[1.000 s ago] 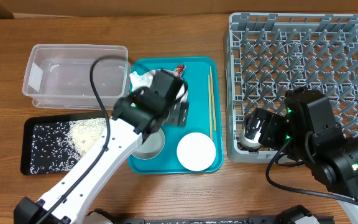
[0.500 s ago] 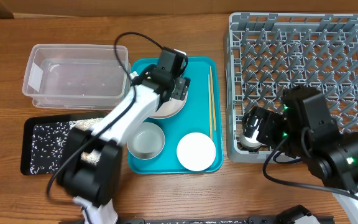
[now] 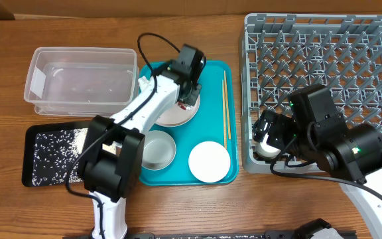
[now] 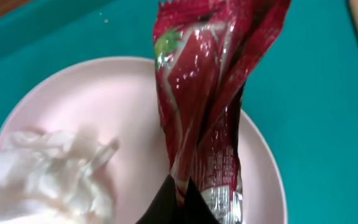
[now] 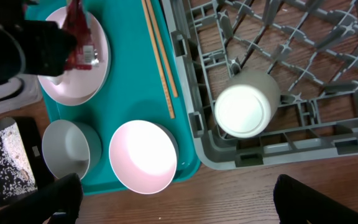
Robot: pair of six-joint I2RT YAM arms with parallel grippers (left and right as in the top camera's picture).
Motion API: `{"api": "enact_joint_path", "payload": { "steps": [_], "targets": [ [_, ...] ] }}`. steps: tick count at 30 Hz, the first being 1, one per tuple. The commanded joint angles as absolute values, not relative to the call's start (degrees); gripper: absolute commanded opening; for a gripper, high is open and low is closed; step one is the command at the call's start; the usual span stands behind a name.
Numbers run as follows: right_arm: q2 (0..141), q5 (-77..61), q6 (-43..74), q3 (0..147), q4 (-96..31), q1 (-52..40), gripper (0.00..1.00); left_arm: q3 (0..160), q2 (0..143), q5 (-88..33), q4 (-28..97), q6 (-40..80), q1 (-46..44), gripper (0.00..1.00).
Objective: Sort waste into correct bins and load items into the dishwasher
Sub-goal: 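Grasp the red wrapper and tissue from the white plate with left gripper, then drop the wrapper and tissue into the clear plastic bin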
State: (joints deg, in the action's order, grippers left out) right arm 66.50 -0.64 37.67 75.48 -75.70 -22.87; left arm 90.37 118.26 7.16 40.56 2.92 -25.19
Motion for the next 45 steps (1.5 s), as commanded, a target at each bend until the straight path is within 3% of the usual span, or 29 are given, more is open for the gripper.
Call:
{"api": "enact_joint_path", "payload": {
  "steps": [1, 6, 11, 12, 13, 14, 15, 17, 24, 27, 29, 39, 41, 43, 44, 45],
  "targets": [
    [66.3, -0.8, 37.5, 76.1, -75.7, -22.8, 1.00, 96.7, 111.6, 7.1, 45.8, 4.9, -22.5, 0.04],
    [66.3, -0.8, 37.5, 76.1, -75.7, -22.8, 1.00, 99.2, 107.5, 17.1, 50.6, 10.9, -14.7, 0.04],
    [66.3, -0.8, 37.5, 76.1, -75.5, -22.8, 1.00, 98.7, 108.7, 12.5, 55.2, 18.5, -4.8, 0.04],
    [66.3, -0.8, 37.5, 76.1, -75.5, -22.8, 1.00, 98.6, 109.3, 11.0, 55.3, 18.9, -3.3, 0.11],
    [66.3, -0.8, 37.5, 76.1, -75.5, -22.8, 1.00, 98.6, 109.8, 9.8, 55.0, 18.6, -2.3, 0.29],
    [66.3, -0.8, 37.5, 76.1, -75.5, -22.8, 1.00, 98.6, 110.1, 8.6, 54.5, 18.2, -1.7, 0.42],
    [66.3, -0.8, 37.5, 76.1, -75.5, -22.8, 1.00, 98.6, 110.1, 7.0, 54.0, 17.2, -1.3, 0.48],
    [66.3, -0.8, 37.5, 76.1, -75.5, -22.8, 1.00, 98.8, 109.9, 4.5, 53.5, 15.3, -1.5, 0.56],
    [66.3, -0.8, 37.5, 76.1, -75.3, -22.8, 1.00, 98.9, 110.5, 3.6, 50.8, 6.0, -9.7, 0.66],
    [66.3, -0.8, 37.5, 76.1, -75.1, -22.8, 1.00, 98.7, 112.9, 7.4, 49.4, 2.7, -14.3, 0.91],
    [66.3, -0.7, 37.5, 76.1, -75.1, -22.8, 1.00, 98.7, 115.5, 10.6, 49.1, 2.8, -16.1, 0.93],
    [66.3, -0.5, 37.5, 76.1, -75.1, -22.8, 1.00, 98.7, 126.9, 10.7, 51.6, 7.7, -17.2, 0.68],
    [66.3, -0.5, 37.5, 76.1, -75.1, -22.8, 1.00, 99.1, 126.5, 7.9, 52.4, 7.7, -17.8, 0.46],
    [66.3, -0.5, 37.5, 76.1, -75.1, -22.8, 1.00, 100.6, 125.4, 6.2, 54.1, 7.7, -18.4, 0.13],
    [66.3, -0.5, 37.5, 76.1, -75.1, -22.8, 1.00, 101.8, 124.4, 5.0, 55.3, 7.7, -18.5, 0.04],
    [66.3, -0.5, 37.5, 76.1, -75.2, -22.8, 1.00, 103.0, 123.3, 3.9, 56.1, 7.7, -18.5, 0.04]
  ]
}}
